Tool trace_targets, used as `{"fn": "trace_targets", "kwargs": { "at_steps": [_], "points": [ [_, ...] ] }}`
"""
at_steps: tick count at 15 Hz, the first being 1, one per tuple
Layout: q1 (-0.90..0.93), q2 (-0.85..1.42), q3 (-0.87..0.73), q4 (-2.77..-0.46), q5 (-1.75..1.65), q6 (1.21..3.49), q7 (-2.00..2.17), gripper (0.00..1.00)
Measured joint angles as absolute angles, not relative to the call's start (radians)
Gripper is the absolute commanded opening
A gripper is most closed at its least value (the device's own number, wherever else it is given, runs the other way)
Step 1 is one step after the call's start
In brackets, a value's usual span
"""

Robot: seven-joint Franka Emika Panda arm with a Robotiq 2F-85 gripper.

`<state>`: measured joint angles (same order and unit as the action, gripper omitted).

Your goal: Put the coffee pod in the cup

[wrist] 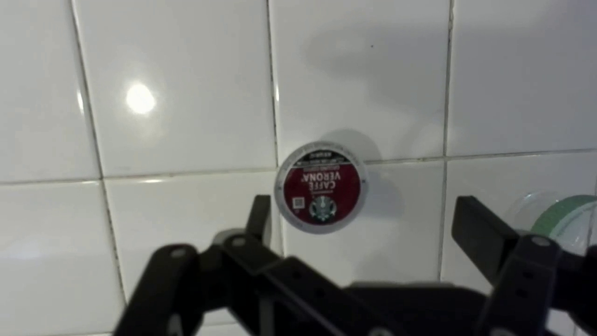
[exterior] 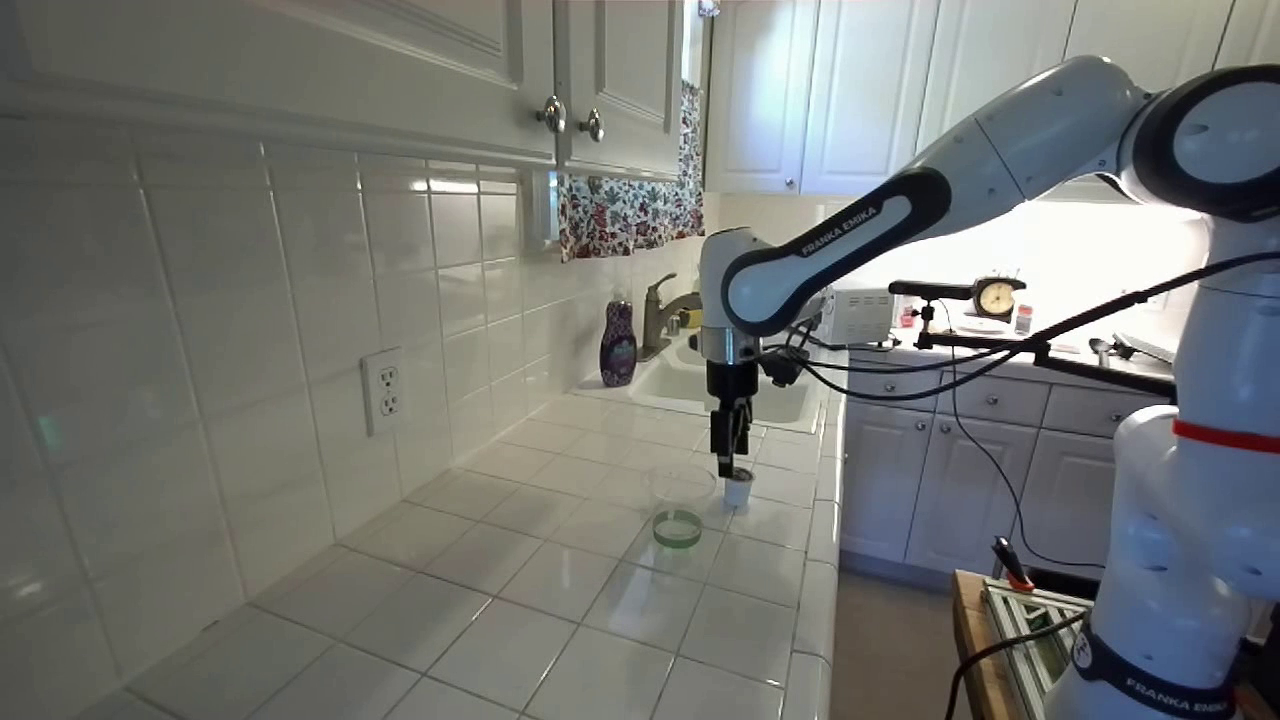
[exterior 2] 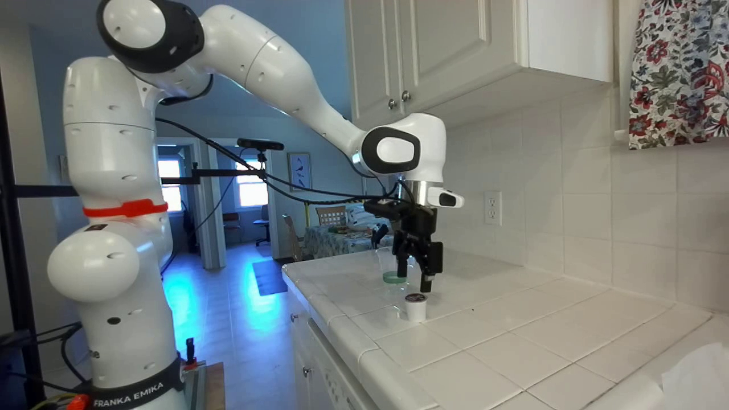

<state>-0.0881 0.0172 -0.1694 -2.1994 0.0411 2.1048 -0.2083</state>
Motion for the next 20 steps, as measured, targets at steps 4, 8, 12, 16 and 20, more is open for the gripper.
{"fn": "trace_targets", "kwargs": {
  "at_steps": [4, 8, 12, 16, 20],
  "points": [
    [-0.088, 0.035, -0.167, -2.199, -0.014, 2.103, -0.176, 1.0],
    [-0.088, 0.042, -0.165, -2.199, -0.039, 2.103, -0.15, 1.0],
    [-0.088, 0.046, -0.162, -2.198, -0.068, 2.103, -0.127, 0.72],
    [-0.088, 0.052, -0.16, -2.198, -0.077, 2.104, -0.116, 0.46],
    [-0.088, 0.053, -0.159, -2.194, -0.077, 2.103, -0.116, 0.41]
  ]
}}
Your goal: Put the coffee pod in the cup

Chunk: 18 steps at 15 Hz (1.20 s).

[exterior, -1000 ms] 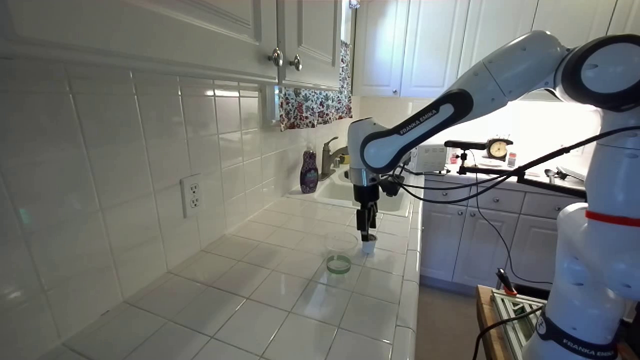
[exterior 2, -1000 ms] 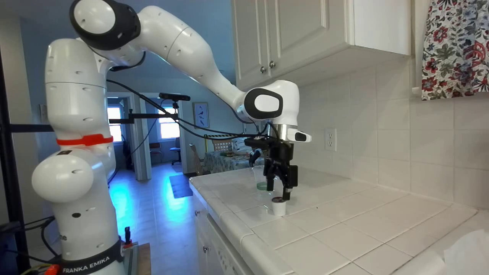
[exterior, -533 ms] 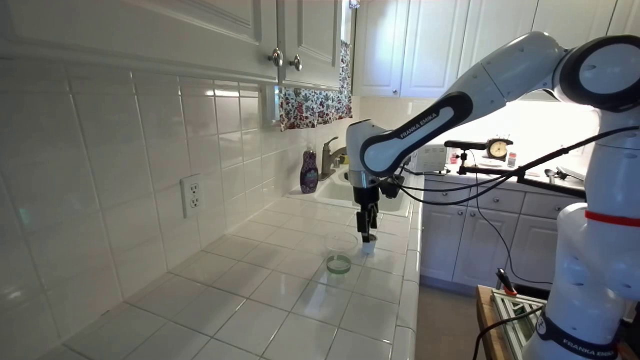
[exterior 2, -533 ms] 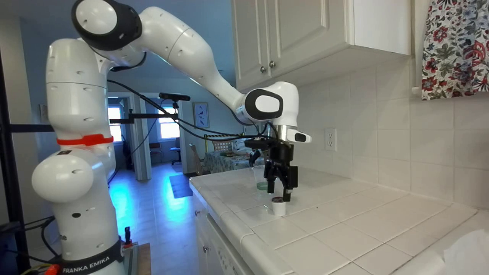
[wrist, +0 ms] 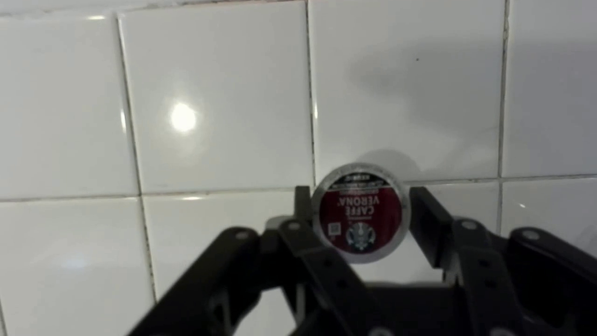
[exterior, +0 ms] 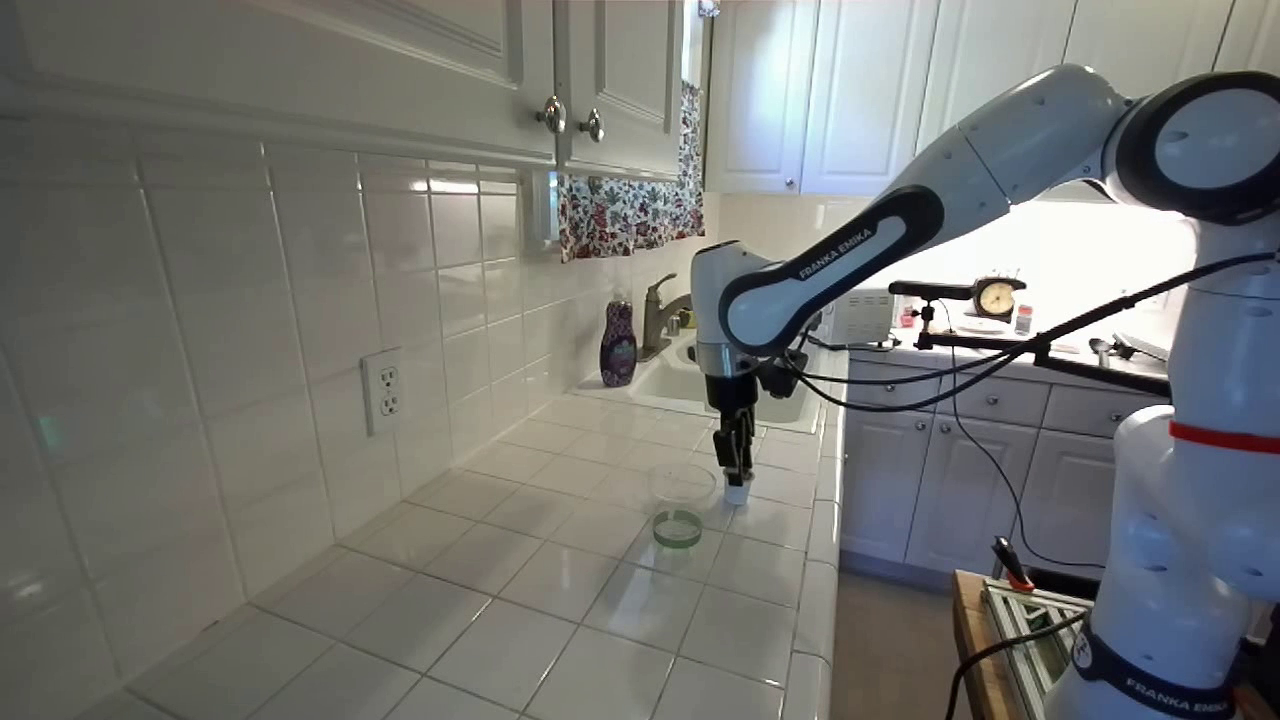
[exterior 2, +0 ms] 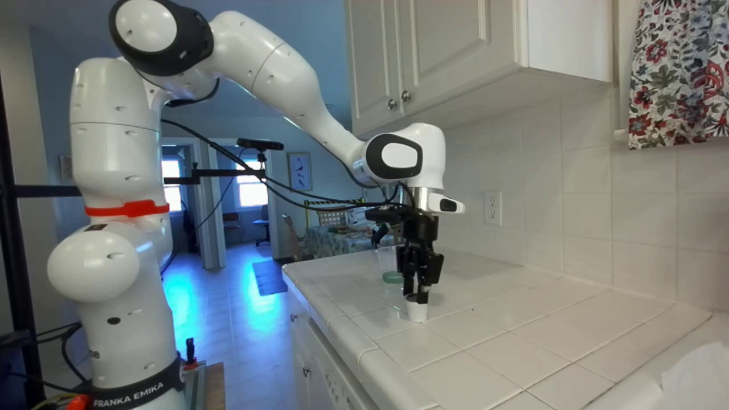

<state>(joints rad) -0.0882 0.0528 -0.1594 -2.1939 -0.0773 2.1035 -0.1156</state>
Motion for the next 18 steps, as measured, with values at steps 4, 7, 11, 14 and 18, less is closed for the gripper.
{"fn": "trace_targets", "kwargs": {
  "at_steps": [4, 7, 11, 14, 18],
  "points": [
    [-0.088, 0.055, -0.159, -2.185, -0.077, 2.103, -0.116, 0.38],
    [-0.088, 0.05, -0.157, -2.181, -0.079, 2.103, -0.116, 0.36],
    [-0.088, -0.007, -0.141, -2.179, -0.099, 2.091, -0.116, 0.29],
    [-0.087, -0.072, -0.124, -2.179, -0.115, 2.065, -0.116, 0.29],
    [-0.083, -0.152, -0.101, -2.18, -0.125, 2.059, -0.116, 0.31]
  ]
}}
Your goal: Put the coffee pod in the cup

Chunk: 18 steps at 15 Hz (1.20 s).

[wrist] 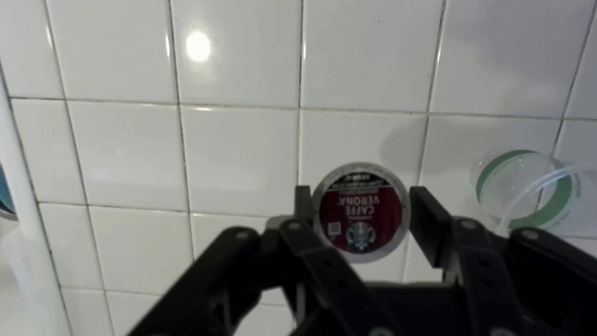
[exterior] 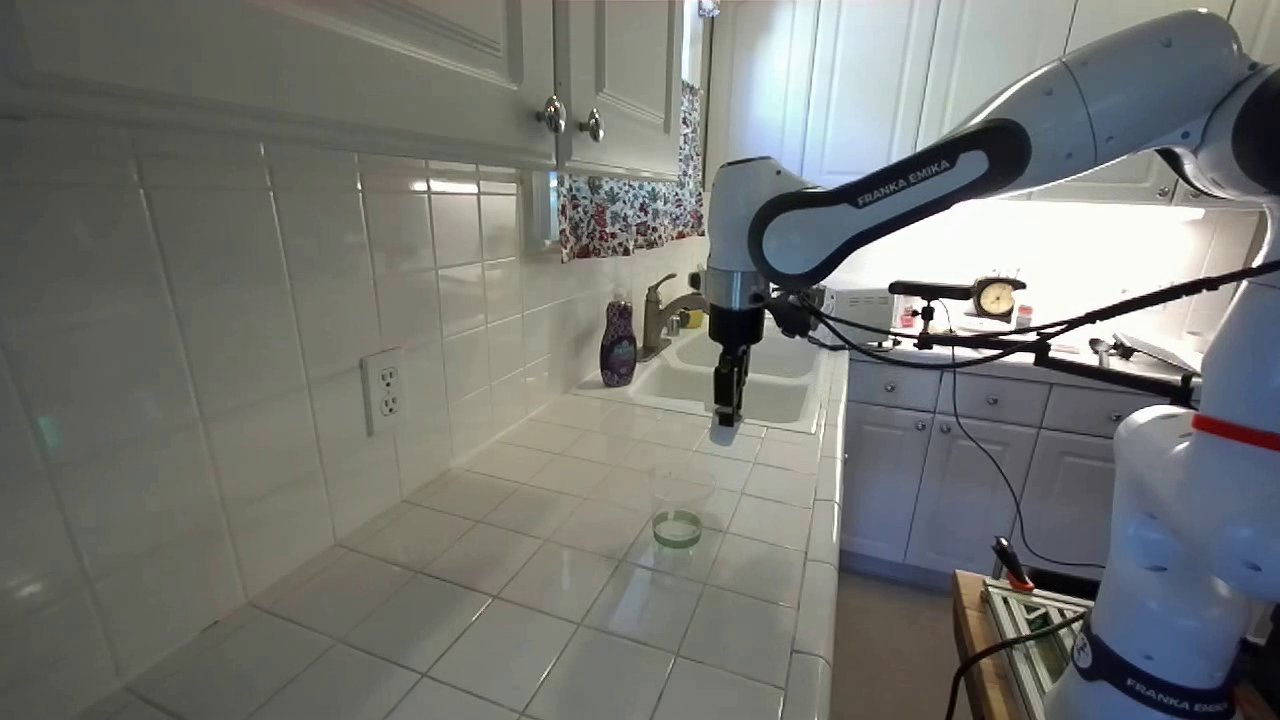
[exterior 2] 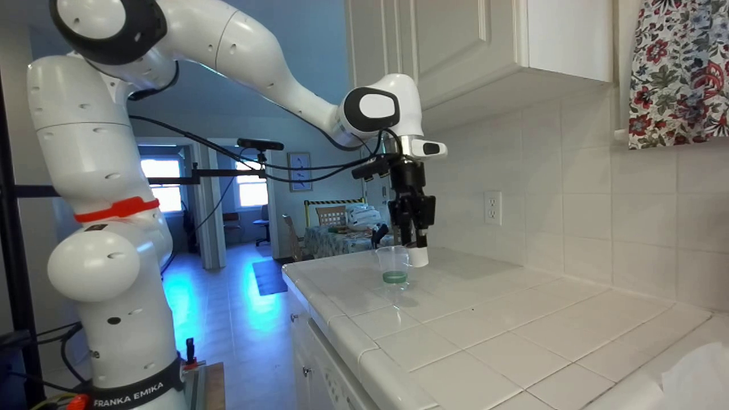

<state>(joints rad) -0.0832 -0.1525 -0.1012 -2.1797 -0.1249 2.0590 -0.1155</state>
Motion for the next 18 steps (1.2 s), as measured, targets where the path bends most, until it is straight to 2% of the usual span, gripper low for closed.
{"fn": "trace_targets", "kwargs": {
  "at_steps": [7, 10, 11, 14, 18],
  "points": [
    [-0.059, -0.217, -0.065, -2.162, -0.124, 2.064, -0.117, 0.29],
    [-0.045, -0.212, -0.056, -2.141, -0.122, 2.069, -0.119, 0.39],
    [-0.041, -0.208, -0.055, -2.132, -0.121, 2.069, -0.12, 0.4],
    [-0.028, -0.191, -0.051, -2.102, -0.112, 2.069, -0.125, 0.33],
    [-0.015, -0.145, -0.043, -2.063, -0.093, 2.067, -0.133, 0.32]
  ]
}}
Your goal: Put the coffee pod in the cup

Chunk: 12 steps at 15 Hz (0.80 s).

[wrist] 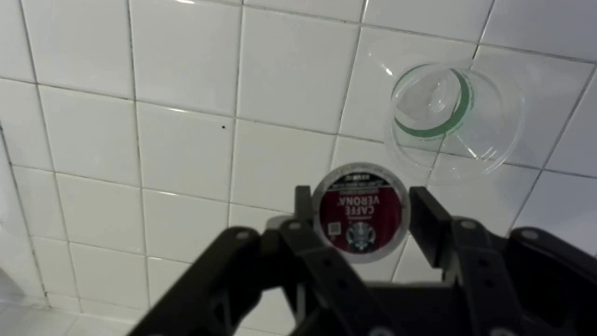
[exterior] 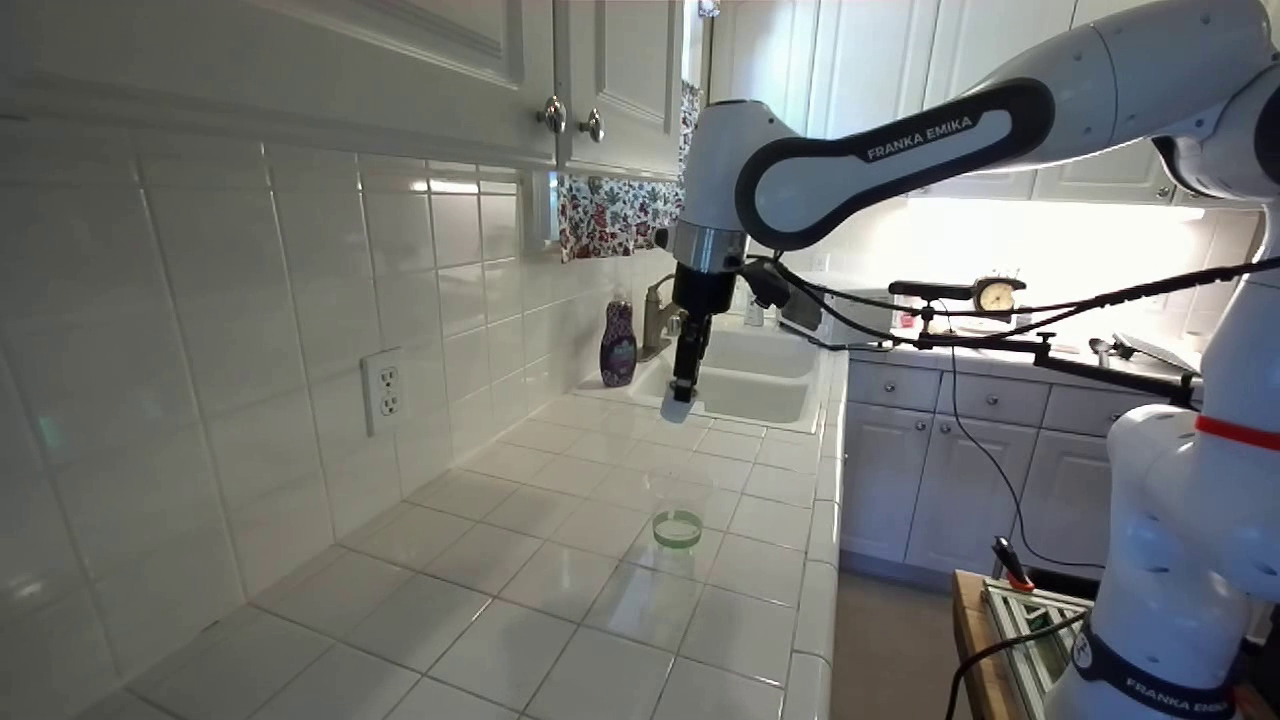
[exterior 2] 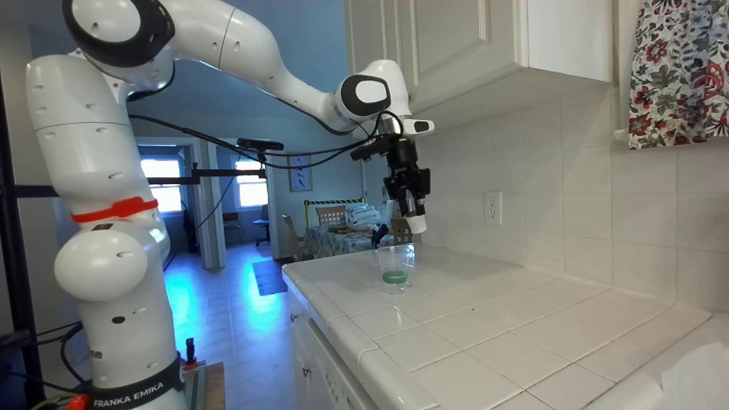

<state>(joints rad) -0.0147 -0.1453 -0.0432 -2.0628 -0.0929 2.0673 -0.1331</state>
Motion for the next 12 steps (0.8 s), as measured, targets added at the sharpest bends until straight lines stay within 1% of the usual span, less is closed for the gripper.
{"fn": "trace_targets", "kwargs": {
  "at_steps": [3, 5, 7, 12],
  "points": [
    [-0.01, -0.119, -0.034, -2.048, -0.085, 2.065, -0.143, 0.29],
    [-0.002, -0.101, -0.029, -2.04, -0.085, 2.06, -0.145, 0.32],
    [0.001, -0.083, -0.019, -2.031, -0.085, 2.045, -0.145, 0.29],
    [0.008, -0.052, 0.0, -2.013, -0.085, 2.021, -0.145, 0.29]
  ]
}}
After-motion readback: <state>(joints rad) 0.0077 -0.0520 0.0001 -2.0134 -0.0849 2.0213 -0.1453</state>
